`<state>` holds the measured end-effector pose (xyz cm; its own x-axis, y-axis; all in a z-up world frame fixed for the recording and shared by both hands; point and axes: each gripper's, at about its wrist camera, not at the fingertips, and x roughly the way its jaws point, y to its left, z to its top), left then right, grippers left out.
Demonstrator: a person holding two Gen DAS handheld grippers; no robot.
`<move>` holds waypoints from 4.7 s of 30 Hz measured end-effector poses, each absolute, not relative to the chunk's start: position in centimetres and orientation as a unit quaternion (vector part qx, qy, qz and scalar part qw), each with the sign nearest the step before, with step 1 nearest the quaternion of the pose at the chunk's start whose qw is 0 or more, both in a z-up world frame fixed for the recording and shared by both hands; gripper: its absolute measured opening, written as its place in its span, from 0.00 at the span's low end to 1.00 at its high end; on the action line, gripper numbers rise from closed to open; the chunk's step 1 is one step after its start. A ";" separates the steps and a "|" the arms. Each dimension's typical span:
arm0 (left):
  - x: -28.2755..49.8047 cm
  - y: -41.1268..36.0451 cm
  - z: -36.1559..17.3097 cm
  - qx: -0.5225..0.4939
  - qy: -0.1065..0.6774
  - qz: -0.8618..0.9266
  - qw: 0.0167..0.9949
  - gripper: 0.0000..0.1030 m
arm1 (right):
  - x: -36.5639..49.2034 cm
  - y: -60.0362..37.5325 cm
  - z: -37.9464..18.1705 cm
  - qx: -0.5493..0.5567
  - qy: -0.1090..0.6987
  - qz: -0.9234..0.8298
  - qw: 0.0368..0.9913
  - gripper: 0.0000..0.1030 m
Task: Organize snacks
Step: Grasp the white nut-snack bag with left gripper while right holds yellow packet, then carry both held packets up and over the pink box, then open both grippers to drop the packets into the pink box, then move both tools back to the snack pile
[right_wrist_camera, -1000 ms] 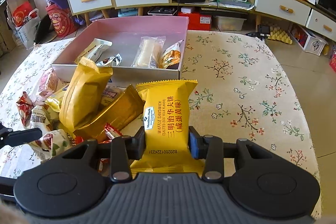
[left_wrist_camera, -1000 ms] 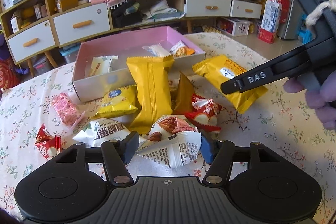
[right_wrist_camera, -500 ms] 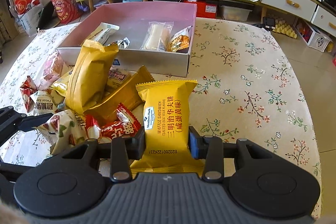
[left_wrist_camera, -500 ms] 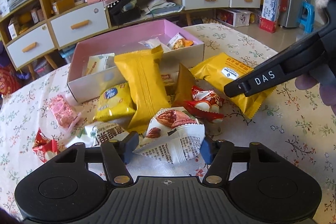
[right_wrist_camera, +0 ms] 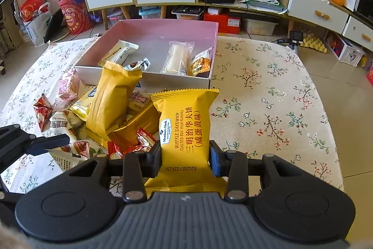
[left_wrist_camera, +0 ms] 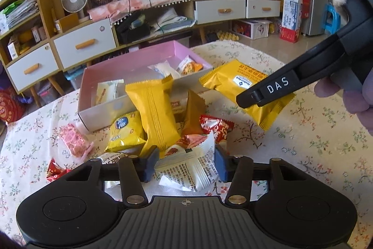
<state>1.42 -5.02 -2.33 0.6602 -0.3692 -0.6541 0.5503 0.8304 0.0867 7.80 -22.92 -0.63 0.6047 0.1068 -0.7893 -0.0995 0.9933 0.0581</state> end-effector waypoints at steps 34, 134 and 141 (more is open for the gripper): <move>1.2 -5.3 -4.0 0.140 0.421 -0.330 0.833 0.71 | 5.9 -21.7 -0.2 -0.009 0.474 0.085 0.876 0.36; 25.9 -6.5 -2.9 0.105 0.384 -0.182 0.899 0.87 | 25.3 -24.4 -0.2 0.129 0.427 0.059 0.893 0.82; 23.5 -5.4 -1.1 0.084 0.387 -0.180 0.901 0.91 | 23.2 -24.2 1.3 0.116 0.425 0.062 0.896 0.88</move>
<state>23.55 -5.37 -1.13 0.6361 -0.2595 -0.7267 0.3887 0.9213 0.0112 23.19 -24.23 1.26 0.6319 0.2091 -0.7463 -0.0121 0.9655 0.2602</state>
